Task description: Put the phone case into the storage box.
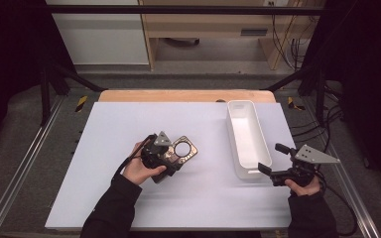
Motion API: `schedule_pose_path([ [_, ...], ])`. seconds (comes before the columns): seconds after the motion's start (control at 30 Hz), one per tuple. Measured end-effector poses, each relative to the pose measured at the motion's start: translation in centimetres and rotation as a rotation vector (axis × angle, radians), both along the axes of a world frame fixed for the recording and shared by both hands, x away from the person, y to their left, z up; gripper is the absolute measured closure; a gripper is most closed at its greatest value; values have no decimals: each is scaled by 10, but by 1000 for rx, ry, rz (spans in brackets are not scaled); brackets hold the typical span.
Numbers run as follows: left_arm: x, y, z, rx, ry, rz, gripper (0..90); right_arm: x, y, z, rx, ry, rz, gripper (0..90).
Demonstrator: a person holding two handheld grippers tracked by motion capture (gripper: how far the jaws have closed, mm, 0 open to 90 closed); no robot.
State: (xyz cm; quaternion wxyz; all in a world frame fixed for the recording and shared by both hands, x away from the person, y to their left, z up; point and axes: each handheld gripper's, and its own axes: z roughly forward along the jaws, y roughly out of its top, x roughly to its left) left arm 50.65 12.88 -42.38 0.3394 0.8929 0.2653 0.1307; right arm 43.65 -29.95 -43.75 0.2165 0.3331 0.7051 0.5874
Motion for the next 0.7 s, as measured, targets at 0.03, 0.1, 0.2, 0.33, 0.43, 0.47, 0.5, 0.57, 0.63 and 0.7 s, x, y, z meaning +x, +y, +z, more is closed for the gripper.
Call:
schedule_pose_path([
  [0.03, -1, 1, 1, -4, -3, -2, 119, 0, 0, 0, 0, 0, 0, 4],
  [0.1, -4, 1, 3, -11, -11, -5, 119, 0, 0, 0, 0, -2, 1, 4],
  [0.2, -10, 3, 7, -30, -24, -13, 119, 0, 0, 1, 0, -3, 3, 4],
  [0.33, -16, 5, 11, -43, -34, -25, 119, -1, 1, 1, -4, -7, 5, 4],
  [0.43, -21, 6, 12, -51, -42, -28, 119, -1, 1, 3, -5, -10, 10, 4],
  [0.47, -22, 6, 12, -51, -43, -32, 119, -2, 2, 3, -2, -9, 11, 4],
  [0.5, -24, 6, 13, -54, -47, -32, 119, -2, 2, 3, -2, -10, 13, 4],
  [0.57, -27, 7, 13, -56, -54, -37, 119, -2, 2, 4, -7, -11, 18, 4],
  [0.63, -30, 8, 15, -72, -55, -44, 119, -2, 3, 5, -10, -14, 21, 4],
  [0.7, -33, 8, 16, -79, -61, -50, 119, -3, 4, 6, -13, -16, 26, 4],
])
